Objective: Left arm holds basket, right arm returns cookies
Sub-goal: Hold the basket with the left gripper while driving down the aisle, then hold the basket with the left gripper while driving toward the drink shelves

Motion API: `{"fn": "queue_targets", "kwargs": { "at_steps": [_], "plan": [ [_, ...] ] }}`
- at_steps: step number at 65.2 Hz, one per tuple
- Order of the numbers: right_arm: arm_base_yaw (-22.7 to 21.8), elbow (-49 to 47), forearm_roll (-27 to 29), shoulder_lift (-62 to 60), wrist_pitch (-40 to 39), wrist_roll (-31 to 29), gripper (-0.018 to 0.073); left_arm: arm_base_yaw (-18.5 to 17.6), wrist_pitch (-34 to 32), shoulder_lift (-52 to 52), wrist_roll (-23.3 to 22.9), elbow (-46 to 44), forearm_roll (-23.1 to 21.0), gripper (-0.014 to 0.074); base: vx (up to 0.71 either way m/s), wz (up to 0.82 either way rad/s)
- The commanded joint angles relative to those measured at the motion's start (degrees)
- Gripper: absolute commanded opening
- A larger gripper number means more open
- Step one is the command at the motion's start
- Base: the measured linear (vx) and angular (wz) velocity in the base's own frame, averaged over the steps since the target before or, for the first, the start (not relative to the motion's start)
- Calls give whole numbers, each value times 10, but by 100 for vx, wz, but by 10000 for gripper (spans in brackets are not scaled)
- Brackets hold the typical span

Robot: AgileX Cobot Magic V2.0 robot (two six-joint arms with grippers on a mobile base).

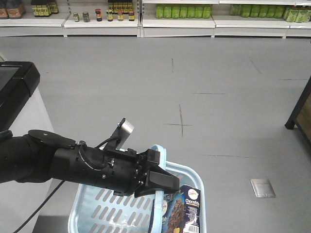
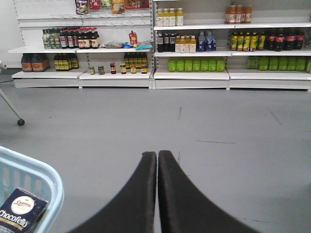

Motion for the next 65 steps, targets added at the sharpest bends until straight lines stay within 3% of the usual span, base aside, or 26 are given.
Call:
{"fn": "queue_targets", "kwargs": {
  "at_steps": [1,65],
  "plan": [
    [0,0,-2,-5,-45,-5,-8,-1,36,-28,7,-18,-44,-8,41,5],
    [0,0,-2,-5,-45,-5,-8,-1,36,-28,7,-18,-43,-8,41,2]
  ]
}}
